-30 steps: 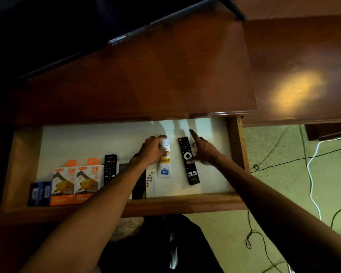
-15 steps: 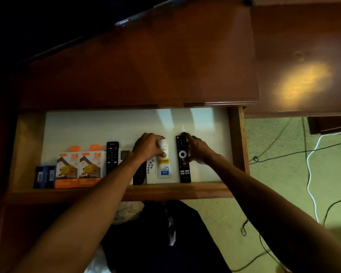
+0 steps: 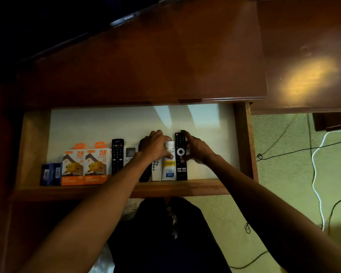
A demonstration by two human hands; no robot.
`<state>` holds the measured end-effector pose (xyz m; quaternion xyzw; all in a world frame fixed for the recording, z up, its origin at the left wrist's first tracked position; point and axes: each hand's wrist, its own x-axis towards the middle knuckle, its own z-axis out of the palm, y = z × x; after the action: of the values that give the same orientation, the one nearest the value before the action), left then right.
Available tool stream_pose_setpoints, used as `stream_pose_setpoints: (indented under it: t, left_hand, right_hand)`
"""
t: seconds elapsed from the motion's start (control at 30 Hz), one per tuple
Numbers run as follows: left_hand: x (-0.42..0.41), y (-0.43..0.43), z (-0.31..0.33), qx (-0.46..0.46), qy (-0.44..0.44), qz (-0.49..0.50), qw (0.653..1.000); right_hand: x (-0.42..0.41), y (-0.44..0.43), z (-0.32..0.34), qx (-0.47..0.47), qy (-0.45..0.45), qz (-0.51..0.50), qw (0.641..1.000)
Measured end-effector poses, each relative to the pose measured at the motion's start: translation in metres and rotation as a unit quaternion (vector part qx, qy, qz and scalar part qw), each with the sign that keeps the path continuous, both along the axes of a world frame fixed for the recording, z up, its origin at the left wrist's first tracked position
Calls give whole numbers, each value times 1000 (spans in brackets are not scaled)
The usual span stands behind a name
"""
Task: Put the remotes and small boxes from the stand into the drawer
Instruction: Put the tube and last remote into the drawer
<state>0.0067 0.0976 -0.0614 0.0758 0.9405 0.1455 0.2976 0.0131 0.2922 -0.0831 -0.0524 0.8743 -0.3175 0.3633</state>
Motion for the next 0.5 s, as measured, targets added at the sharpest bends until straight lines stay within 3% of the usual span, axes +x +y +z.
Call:
stream_pose_setpoints:
  t: [0.2,0.37,0.5]
  left_hand:
    - [-5,-3,6,-13,3,-39,999]
    - [0,-28,36,83,27,36,996]
    - [26,-68,63,152,15,26,988]
  right_hand:
    - [2,0,8,44,-3,31,999]
    - [19,0,28,73,48,-26,996]
    - [47,-11,44,64,77,-41,994]
